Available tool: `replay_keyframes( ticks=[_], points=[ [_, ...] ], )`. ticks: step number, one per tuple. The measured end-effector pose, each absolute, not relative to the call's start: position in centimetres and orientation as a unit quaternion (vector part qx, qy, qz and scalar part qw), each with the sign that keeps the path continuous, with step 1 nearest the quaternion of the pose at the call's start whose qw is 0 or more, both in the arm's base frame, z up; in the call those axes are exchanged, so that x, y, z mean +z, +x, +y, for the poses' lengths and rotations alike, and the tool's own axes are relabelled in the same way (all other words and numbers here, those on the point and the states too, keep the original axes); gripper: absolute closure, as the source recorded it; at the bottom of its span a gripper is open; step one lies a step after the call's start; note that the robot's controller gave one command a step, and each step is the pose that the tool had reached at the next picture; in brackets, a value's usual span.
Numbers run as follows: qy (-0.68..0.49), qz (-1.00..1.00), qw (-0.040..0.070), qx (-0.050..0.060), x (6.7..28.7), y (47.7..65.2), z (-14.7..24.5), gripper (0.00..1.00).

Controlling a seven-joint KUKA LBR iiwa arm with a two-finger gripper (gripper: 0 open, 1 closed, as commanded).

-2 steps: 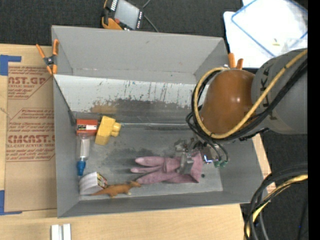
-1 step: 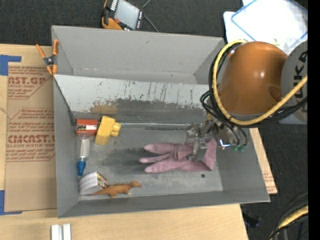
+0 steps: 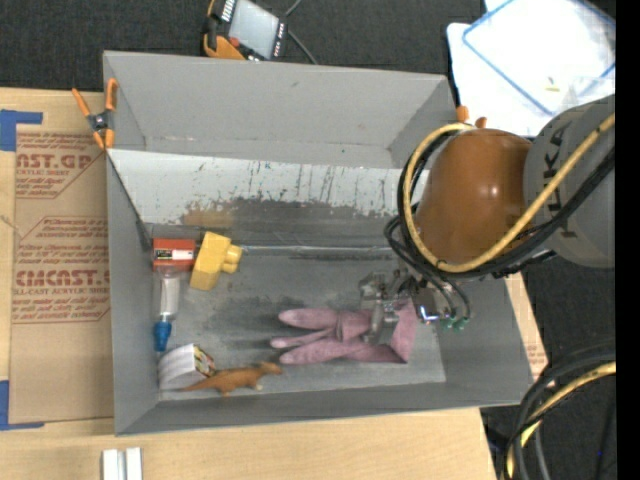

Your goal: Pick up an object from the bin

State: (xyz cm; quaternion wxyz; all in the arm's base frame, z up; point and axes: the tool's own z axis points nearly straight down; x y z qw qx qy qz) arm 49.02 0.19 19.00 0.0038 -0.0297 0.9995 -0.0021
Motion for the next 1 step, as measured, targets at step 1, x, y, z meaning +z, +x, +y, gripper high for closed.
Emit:
replay_keyframes(
  ticks=[1],
  points=[
    [-0.026, 1.000, 0.007, -0.002, 19.48, 48.81, 0.20, 1.00]
  ],
)
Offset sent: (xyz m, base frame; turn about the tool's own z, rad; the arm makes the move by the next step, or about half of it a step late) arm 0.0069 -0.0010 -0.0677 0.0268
